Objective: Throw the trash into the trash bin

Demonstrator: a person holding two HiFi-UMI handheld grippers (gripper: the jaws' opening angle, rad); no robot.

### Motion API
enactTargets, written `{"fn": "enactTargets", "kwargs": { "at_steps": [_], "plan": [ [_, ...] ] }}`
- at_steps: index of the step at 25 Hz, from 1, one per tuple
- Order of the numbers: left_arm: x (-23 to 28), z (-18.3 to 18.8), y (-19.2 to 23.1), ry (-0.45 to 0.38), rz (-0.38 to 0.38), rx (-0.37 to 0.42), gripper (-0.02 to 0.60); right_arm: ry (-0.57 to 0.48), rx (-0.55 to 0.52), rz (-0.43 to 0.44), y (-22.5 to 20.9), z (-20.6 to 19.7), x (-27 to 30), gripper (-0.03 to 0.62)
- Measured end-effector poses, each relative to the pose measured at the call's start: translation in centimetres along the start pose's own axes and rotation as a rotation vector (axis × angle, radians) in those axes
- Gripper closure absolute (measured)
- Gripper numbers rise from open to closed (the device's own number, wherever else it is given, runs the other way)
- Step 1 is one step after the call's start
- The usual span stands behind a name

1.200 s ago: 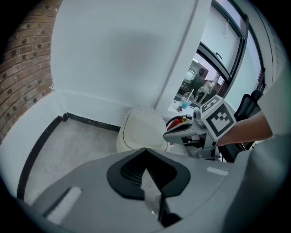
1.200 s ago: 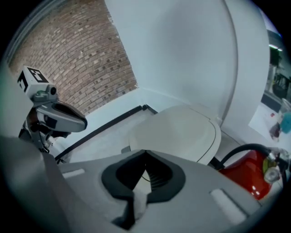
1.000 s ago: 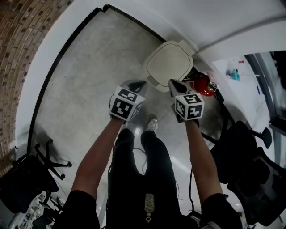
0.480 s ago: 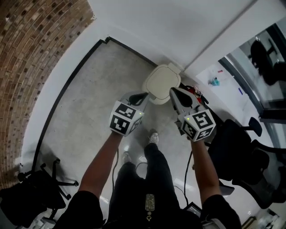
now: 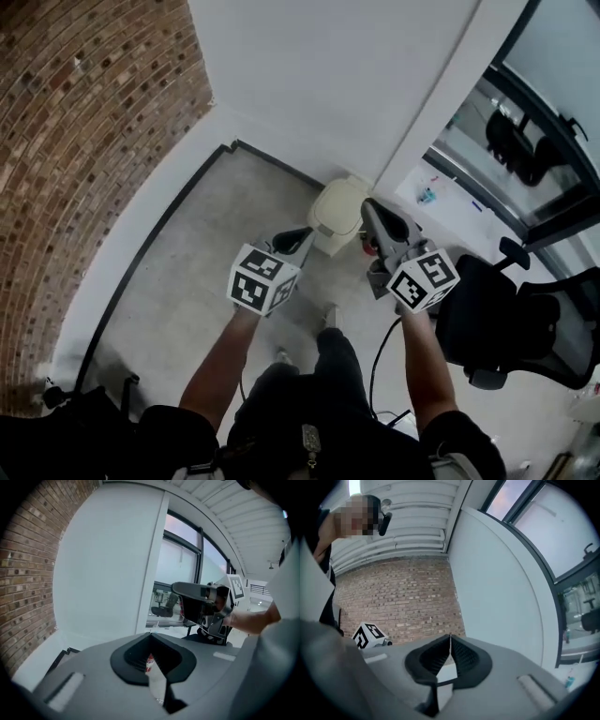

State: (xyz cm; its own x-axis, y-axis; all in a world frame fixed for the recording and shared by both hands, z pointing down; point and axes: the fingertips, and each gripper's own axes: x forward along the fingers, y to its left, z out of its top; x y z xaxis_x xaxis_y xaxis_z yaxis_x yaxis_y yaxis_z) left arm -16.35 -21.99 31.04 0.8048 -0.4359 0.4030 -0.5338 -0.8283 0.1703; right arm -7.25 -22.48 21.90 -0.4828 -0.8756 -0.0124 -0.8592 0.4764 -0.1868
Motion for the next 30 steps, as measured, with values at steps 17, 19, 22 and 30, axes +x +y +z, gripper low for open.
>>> {"fn": "enactTargets", "kwargs": {
  "at_steps": [17, 19, 22, 30],
  "plan": [
    [-11.0, 4.9, -9.1, -0.139, -0.091, 0.115, 0.575, 0.061, -0.094, -0.054, 11.0, 3.8, -7.5, 0.591],
    [-11.5, 5.3, -9.7, -0.147, -0.096, 0.120, 0.575, 0.059, -0.093, -0.045, 11.9, 4.1, -7.9, 0.591],
    [-11.8, 5.9, -10.5, -0.157, -0.097, 0.124, 0.575, 0.050, -0.100, -0.022, 13.0, 4.7, -8.7, 0.591],
    [-12.2, 7.1, -12.1, -0.176, -0.105, 0.148, 0.575, 0.027, -0.081, -0.011, 13.6, 5.5, -9.9, 0.591]
  ]
}}
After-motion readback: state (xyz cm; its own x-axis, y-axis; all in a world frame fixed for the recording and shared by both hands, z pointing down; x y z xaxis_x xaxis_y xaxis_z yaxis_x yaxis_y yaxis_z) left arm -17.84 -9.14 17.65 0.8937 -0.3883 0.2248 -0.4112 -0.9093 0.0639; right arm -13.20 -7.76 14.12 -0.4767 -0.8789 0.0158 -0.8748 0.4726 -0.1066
